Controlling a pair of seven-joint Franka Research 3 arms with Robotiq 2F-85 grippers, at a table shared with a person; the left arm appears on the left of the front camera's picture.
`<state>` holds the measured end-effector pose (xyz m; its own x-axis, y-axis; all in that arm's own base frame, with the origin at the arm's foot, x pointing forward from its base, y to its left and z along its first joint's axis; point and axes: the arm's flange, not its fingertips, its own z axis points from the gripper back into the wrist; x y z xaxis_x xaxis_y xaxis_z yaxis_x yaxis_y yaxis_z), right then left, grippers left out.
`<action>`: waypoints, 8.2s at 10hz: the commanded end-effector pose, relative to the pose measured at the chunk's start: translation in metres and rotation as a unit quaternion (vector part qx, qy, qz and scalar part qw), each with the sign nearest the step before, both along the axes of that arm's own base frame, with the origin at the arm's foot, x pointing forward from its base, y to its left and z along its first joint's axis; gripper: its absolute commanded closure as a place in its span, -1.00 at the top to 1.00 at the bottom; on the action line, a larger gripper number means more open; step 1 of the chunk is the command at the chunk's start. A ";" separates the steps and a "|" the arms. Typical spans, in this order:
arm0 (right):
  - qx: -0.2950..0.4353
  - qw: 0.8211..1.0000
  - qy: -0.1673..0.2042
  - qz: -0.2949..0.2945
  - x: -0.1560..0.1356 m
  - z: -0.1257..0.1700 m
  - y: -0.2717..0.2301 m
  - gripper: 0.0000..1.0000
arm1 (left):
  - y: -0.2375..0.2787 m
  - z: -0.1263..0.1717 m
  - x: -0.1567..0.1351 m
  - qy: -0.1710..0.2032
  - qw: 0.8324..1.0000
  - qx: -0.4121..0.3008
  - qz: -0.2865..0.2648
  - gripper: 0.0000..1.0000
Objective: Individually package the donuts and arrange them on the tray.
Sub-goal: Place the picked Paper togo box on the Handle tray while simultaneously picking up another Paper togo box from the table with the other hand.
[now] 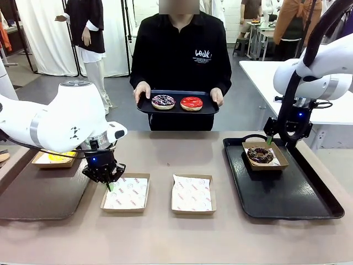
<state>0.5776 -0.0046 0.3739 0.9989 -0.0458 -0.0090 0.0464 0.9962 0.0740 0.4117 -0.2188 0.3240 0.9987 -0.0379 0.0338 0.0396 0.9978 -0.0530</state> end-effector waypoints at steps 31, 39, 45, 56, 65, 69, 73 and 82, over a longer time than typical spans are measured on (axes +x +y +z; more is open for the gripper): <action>0.505 0.846 -0.156 -0.066 -0.240 -0.003 -0.274 1.00 | -0.048 0.176 0.109 0.004 1.000 0.017 0.016 -1.00; 0.505 0.846 -0.156 -0.066 -0.240 -0.003 -0.274 1.00 | -0.048 0.176 0.109 0.004 1.000 0.017 0.016 -1.00; 0.505 0.846 -0.156 -0.066 -0.240 -0.003 -0.274 1.00 | -0.048 0.176 0.109 0.004 1.000 0.017 0.016 -1.00; 0.470 0.869 -0.147 -0.054 -0.224 0.030 -0.248 1.00 | -0.018 0.188 0.087 -0.013 1.000 -0.010 -0.020 -0.98; 0.182 0.980 -0.076 0.008 -0.142 0.141 0.001 1.00 | 0.135 0.169 -0.008 -0.026 0.999 0.019 0.010 -0.98; 0.112 0.991 -0.070 0.008 -0.132 0.093 0.083 1.00 | 0.174 0.138 -0.016 0.028 0.998 0.037 0.040 -0.98; 0.121 0.991 -0.048 0.026 -0.147 0.074 0.096 1.00 | 0.201 0.117 -0.017 0.054 0.996 0.025 0.059 -0.98; 0.121 0.991 -0.046 0.033 -0.141 0.074 0.100 1.00 | 0.195 0.118 -0.017 0.053 0.996 0.027 0.066 -0.98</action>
